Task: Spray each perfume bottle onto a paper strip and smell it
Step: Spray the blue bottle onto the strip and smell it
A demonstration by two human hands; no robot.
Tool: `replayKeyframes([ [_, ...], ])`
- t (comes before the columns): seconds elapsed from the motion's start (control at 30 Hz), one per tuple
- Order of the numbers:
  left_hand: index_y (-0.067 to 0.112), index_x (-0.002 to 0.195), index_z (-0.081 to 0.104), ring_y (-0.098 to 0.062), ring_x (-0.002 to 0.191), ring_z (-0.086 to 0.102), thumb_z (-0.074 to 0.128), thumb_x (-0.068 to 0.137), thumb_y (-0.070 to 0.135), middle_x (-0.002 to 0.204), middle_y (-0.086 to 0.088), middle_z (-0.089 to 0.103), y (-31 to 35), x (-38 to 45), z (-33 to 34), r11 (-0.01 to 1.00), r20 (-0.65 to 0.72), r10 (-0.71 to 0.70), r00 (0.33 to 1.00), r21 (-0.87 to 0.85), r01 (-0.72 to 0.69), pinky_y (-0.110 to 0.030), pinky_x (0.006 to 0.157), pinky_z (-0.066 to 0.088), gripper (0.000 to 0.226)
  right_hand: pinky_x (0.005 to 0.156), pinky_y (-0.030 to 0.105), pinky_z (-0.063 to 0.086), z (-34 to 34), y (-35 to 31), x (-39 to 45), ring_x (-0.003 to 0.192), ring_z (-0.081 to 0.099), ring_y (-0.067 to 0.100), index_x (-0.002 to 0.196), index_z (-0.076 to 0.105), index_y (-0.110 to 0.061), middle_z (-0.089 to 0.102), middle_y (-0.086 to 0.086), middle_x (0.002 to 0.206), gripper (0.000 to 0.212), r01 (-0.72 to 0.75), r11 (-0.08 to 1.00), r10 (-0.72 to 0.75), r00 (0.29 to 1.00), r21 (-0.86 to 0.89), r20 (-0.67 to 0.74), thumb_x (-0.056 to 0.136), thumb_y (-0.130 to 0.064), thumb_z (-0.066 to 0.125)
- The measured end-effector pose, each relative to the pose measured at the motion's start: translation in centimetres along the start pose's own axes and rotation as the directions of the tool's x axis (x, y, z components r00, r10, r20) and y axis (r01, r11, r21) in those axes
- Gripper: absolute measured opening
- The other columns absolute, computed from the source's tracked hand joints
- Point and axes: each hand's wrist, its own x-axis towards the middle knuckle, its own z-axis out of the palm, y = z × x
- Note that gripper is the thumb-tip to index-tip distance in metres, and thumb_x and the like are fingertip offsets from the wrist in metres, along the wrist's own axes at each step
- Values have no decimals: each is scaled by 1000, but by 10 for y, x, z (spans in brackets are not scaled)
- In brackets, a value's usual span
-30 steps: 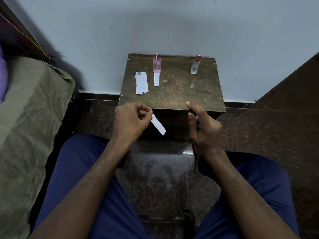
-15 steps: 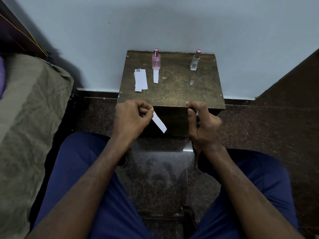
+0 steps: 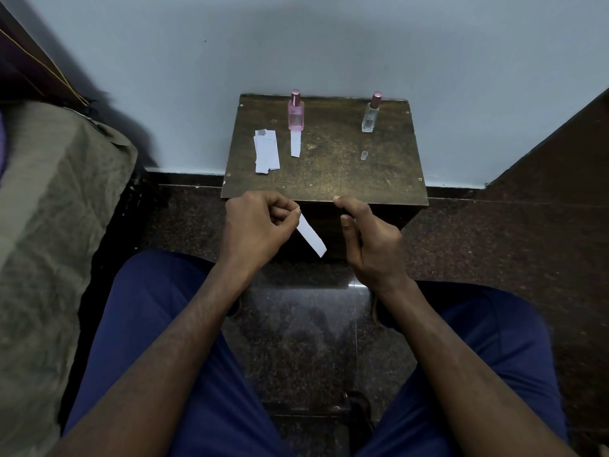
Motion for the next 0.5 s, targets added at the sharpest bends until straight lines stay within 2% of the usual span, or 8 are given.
replayKeyframes([
  [0.23,25,96,84,6,69,72,82,91,29,73,17,76,3,0,2,1000,5,-3,1000,-19,3,-11,66,58,7,80,-6,34,-1,4,-1,82,46,-11,122,67,7,74,9,89,24,-25,1000,25,999,-17,-27,102,0,57],
  [0.3,25,96,84,6,69,72,82,91,30,73,17,75,3,0,3,1000,4,1,1000,-22,-1,-9,65,56,7,79,-6,33,1,3,-1,79,48,-8,124,65,1,73,7,87,23,-31,999,31,999,-25,-15,103,-2,57],
  [0.4,24,96,84,6,69,72,83,91,30,73,18,75,2,0,4,1000,4,3,1000,-16,-3,-5,64,52,8,72,-5,33,5,3,-2,71,56,6,123,57,-13,71,4,82,18,-54,998,54,998,-21,21,106,-10,53],
  [0.5,24,98,84,5,70,72,82,92,30,75,16,76,0,-1,5,1000,20,11,1000,-8,-11,-8,66,56,9,74,-4,36,5,5,-5,74,59,6,125,55,-14,73,7,87,19,-52,999,52,999,3,17,107,-11,53],
])
